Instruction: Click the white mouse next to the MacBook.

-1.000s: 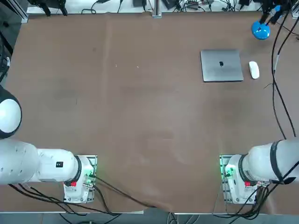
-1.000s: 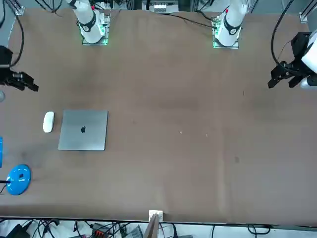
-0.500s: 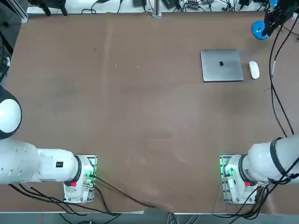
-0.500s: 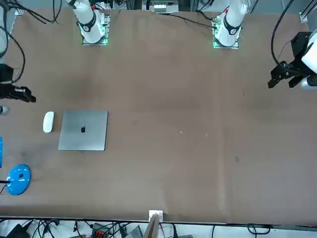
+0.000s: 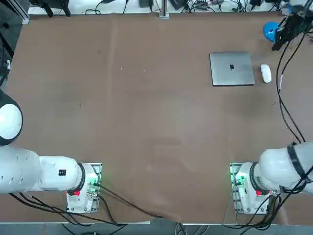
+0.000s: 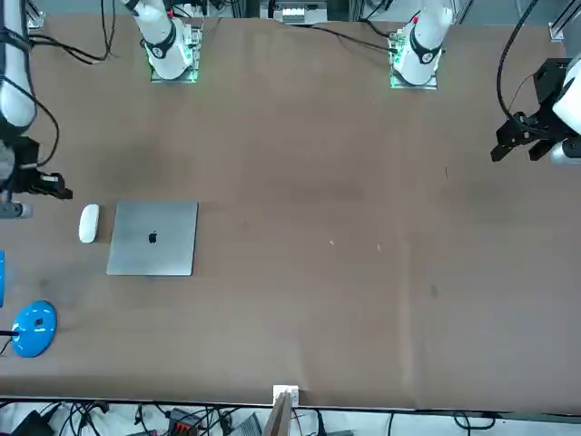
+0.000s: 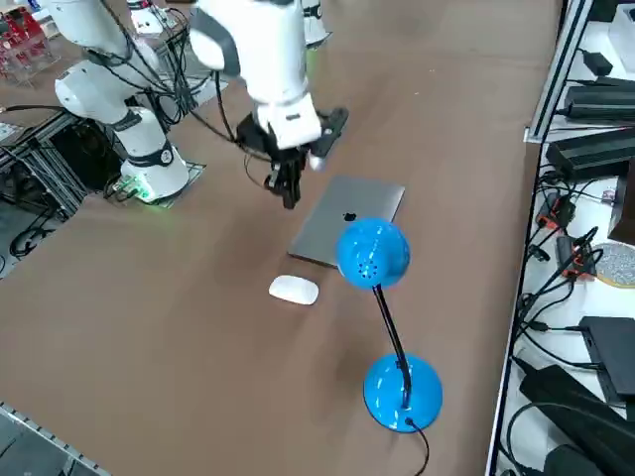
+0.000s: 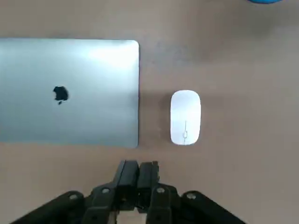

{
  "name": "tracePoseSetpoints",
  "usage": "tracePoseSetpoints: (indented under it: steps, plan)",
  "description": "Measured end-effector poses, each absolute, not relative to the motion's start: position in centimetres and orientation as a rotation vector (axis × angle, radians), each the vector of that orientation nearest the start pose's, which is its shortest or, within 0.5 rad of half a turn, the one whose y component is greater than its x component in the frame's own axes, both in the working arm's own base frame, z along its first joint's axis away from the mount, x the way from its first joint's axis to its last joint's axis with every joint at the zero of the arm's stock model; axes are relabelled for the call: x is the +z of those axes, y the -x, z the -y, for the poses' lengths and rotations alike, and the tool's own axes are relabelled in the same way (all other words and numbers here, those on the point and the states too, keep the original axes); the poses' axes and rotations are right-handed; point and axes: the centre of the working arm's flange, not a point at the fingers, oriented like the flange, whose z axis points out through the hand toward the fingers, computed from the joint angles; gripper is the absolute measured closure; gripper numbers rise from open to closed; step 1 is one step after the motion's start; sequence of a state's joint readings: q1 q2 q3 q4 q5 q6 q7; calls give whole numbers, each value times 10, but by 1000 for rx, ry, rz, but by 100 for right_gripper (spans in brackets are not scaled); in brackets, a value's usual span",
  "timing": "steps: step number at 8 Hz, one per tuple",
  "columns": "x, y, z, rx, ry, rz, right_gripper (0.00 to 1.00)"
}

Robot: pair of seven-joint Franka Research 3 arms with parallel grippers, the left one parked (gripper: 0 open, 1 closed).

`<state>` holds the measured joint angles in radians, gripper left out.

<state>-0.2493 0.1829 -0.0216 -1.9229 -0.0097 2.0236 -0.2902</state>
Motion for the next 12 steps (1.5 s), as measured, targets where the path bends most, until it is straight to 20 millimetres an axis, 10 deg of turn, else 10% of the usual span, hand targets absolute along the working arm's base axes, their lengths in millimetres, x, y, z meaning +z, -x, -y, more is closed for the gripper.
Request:
tracePoseSetpoints:
  steps: [12]
  plan:
    - [231, -540, 186, 11, 3163, -31, 99]
